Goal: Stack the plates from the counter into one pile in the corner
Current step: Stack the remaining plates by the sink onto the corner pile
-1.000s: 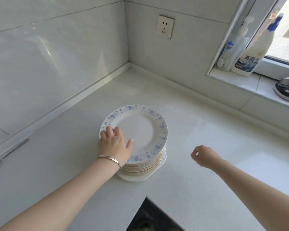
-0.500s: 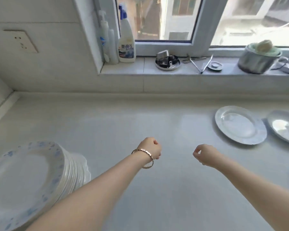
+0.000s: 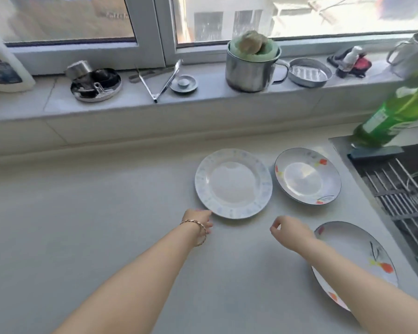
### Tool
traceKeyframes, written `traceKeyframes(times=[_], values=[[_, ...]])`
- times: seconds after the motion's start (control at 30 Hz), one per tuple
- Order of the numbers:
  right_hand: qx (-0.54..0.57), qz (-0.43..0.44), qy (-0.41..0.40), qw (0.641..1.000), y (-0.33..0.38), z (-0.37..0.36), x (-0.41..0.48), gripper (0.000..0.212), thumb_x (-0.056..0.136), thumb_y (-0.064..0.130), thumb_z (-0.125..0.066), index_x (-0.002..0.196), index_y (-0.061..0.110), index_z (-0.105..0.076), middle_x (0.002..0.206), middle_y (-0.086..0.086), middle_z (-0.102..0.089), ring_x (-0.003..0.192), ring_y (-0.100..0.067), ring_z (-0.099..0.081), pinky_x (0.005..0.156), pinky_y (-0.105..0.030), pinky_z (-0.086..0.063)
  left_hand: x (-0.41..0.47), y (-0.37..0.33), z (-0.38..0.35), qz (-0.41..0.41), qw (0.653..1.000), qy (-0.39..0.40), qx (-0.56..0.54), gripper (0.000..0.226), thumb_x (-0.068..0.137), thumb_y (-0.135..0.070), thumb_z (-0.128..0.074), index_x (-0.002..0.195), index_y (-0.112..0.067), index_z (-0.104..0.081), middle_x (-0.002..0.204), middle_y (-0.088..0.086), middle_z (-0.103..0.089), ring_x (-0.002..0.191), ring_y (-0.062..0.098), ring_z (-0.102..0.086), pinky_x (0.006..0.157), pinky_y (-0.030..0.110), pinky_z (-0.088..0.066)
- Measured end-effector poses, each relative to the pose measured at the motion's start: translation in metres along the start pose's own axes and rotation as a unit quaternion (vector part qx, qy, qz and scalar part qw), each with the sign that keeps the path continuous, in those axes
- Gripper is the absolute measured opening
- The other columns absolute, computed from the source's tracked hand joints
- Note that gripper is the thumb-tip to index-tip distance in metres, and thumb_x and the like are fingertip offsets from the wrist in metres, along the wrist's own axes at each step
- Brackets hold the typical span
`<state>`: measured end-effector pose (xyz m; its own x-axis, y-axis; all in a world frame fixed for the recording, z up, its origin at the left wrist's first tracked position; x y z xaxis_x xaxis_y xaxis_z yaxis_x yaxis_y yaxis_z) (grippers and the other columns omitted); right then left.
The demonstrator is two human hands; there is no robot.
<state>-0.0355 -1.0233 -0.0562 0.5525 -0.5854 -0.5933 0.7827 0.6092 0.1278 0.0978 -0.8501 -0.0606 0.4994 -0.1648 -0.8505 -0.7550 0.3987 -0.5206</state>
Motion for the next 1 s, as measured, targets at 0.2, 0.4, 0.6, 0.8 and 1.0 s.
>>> traceKeyframes(times=[0.2, 0.4, 0.6, 0.8, 1.0], values=[[0.022, -0.005, 0.022, 0.999, -0.025, 0.013, 0.042, 0.028, 0.091, 0.026, -0.04, 0.107, 0.018, -0.062, 0.113, -0.003, -0.061, 0.09, -0.024, -0.058, 0.068, -0.025, -0.038, 0.032, -0.015, -0.037, 0.045, 0.977, -0.085, -0.191, 0.003, 0.093, -0.006, -0.051, 0.095, -0.004, -0.053, 0.072, 0.009, -0.055, 0.066, 0.027, -0.058, 0.057, 0.036, -0.054], [0.035, 0.009, 0.044, 0.998, -0.021, 0.012, 0.057, 0.027, 0.09, 0.026, -0.04, 0.104, 0.017, -0.061, 0.091, -0.001, -0.059, 0.076, -0.024, -0.058, 0.053, -0.022, -0.035, 0.035, -0.011, -0.033, 0.005, 0.969, -0.109, -0.22, 0.016, 0.095, -0.004, -0.047, 0.08, -0.005, -0.054, 0.078, 0.009, -0.058, 0.078, 0.03, -0.059, 0.078, 0.04, -0.05], [0.017, 0.024, 0.046, 0.999, -0.002, 0.005, 0.041, 0.028, 0.09, 0.026, -0.041, 0.106, 0.017, -0.062, 0.103, -0.003, -0.064, 0.096, -0.024, -0.063, 0.068, -0.025, -0.04, 0.021, -0.012, -0.005, -0.05, 0.973, -0.133, -0.184, 0.028, 0.09, 0.001, -0.053, 0.063, -0.009, -0.051, 0.069, 0.006, -0.057, 0.074, 0.029, -0.059, 0.088, 0.046, -0.053], [-0.02, 0.075, 0.022, 0.997, 0.055, 0.0, 0.001, 0.029, 0.091, 0.026, -0.041, 0.11, 0.018, -0.061, 0.111, -0.003, -0.065, 0.093, -0.023, -0.057, 0.07, -0.025, -0.037, -0.016, 0.01, 0.079, -0.085, 0.96, -0.15, -0.219, 0.031, 0.091, -0.001, -0.053, 0.061, -0.011, -0.052, 0.068, 0.005, -0.059, 0.057, 0.022, -0.06, 0.057, 0.027, -0.059], [-0.03, 0.151, -0.013, 0.988, 0.156, -0.032, -0.054, 0.027, 0.091, 0.025, -0.044, 0.107, 0.016, -0.063, 0.105, -0.006, -0.066, 0.083, -0.024, -0.057, 0.069, -0.024, -0.039, -0.077, 0.031, 0.21, -0.139, 0.922, -0.152, -0.328, 0.027, 0.092, 0.001, -0.051, 0.068, -0.009, -0.054, 0.051, 0.004, -0.064, 0.029, 0.004, -0.058, 0.036, 0.017, -0.052]])
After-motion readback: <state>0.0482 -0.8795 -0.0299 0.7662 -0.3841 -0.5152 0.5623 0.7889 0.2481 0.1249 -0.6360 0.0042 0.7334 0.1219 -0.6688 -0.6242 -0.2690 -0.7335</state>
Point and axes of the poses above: each hand's wrist, its own x-axis towards the middle knuckle, its own z-axis out of the back of the hand, y = z × x, the point moved 2 cm from there along x, towards the middle knuckle
